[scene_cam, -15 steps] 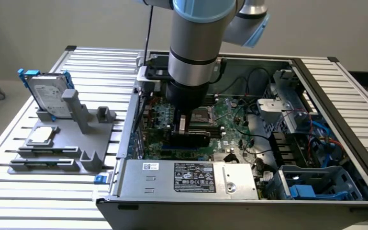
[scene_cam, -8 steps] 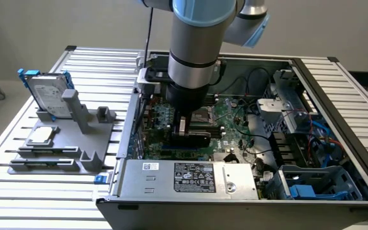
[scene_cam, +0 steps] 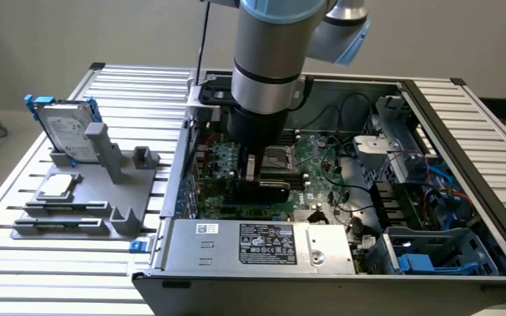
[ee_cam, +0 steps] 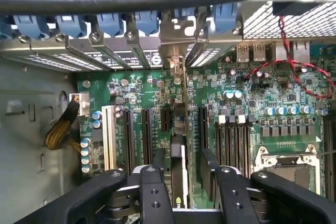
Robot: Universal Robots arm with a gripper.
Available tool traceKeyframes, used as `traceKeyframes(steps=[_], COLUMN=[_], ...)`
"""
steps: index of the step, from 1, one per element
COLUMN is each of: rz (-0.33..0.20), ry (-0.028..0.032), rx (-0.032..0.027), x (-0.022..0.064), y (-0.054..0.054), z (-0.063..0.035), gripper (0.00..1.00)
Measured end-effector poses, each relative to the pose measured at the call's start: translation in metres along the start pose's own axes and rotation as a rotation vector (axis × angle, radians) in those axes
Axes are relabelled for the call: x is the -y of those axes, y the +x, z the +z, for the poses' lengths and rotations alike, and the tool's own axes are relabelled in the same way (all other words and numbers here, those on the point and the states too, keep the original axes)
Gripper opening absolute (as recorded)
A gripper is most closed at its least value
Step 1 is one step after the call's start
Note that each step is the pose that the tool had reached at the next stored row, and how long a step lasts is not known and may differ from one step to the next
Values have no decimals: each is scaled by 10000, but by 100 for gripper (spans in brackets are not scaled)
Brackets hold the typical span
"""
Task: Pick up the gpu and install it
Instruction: 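Insert the gpu into the slot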
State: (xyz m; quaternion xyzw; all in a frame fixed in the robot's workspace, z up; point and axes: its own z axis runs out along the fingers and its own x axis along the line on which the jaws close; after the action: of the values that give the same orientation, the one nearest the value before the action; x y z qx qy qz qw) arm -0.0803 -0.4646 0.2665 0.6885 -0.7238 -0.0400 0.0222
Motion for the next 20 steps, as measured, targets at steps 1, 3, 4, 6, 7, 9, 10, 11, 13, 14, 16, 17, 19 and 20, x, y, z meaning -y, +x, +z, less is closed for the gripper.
traceKeyframes(steps=[1,3,4,6,7,9,10,11,13,14,16,17,19,20], rz=[0,1,2,2,3,3,4,4,5,4,3,4,4,4], ry=[-14,-44,-60,-94,-106,-132,-140,-148,-153,-153,-155,-155,-155,-155], rx=[0,-1,-3,-4,-4,-7,-6,-6,-4,-3,-8,-7,-6,-5], x=[-3,-8,-11,-16,-18,-19,-19,-18,-18,-17,-14,-13,-11,-11], y=[-1,-2,-3,-4,-5,-5,-5,-6,-6,-6,-6,-6,-6,-6], z=[-31,-94,-125,-182,-202,-233,-240,-244,-245,-245,-247,-247,-248,-248], gripper=[40,40,40,40,40,38,38,32,26,20,14,11,11,11])
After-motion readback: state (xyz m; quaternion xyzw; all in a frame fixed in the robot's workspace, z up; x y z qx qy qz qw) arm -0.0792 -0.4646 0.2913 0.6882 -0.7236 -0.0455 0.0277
